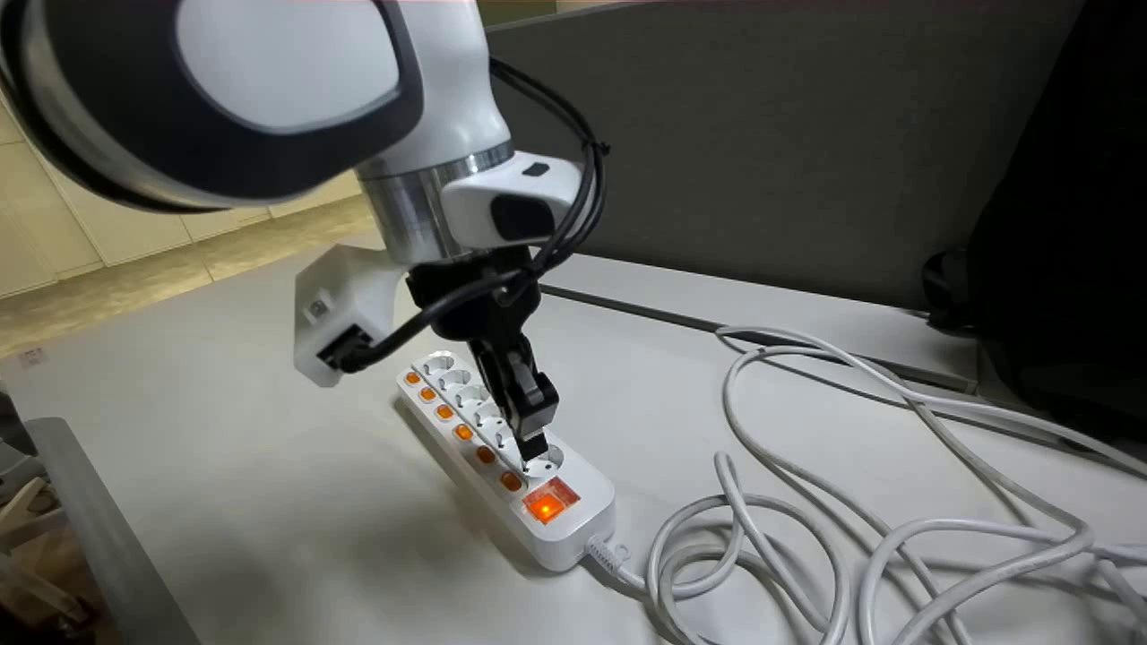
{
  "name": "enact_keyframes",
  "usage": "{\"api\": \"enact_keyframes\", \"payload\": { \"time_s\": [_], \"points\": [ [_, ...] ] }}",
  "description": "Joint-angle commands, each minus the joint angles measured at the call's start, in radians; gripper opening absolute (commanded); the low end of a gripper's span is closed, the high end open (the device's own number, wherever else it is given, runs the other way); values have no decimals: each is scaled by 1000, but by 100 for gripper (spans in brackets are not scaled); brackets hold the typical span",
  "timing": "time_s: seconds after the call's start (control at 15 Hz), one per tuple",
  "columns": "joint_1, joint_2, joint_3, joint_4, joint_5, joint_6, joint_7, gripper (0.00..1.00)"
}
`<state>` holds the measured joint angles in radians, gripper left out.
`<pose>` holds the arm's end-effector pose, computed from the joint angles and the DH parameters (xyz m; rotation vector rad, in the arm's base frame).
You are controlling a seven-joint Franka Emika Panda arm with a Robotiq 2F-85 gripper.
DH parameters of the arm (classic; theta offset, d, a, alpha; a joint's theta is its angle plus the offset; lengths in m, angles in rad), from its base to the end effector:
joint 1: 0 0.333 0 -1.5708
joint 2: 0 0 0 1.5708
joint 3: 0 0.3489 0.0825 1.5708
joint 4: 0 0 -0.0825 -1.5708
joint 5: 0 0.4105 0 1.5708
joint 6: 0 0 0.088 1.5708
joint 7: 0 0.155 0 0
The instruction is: Turn on the second switch from the right on the adapter
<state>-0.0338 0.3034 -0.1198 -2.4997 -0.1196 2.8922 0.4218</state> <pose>0.4930 -0.0750 0.1358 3.0014 -0.6929 0.1507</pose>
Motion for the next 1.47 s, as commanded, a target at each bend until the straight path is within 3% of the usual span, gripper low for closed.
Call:
{"api": "enact_keyframes", "payload": {
  "time_s": [0.0,0.53,0.93,1.4],
  "points": [
    [31,79,-2,76,81,-41,-44,0],
    [10,109,71,131,217,-140,-191,0],
    [13,92,75,129,228,-202,-212,0],
    [51,52,60,92,194,-189,-192,0]
  ]
}}
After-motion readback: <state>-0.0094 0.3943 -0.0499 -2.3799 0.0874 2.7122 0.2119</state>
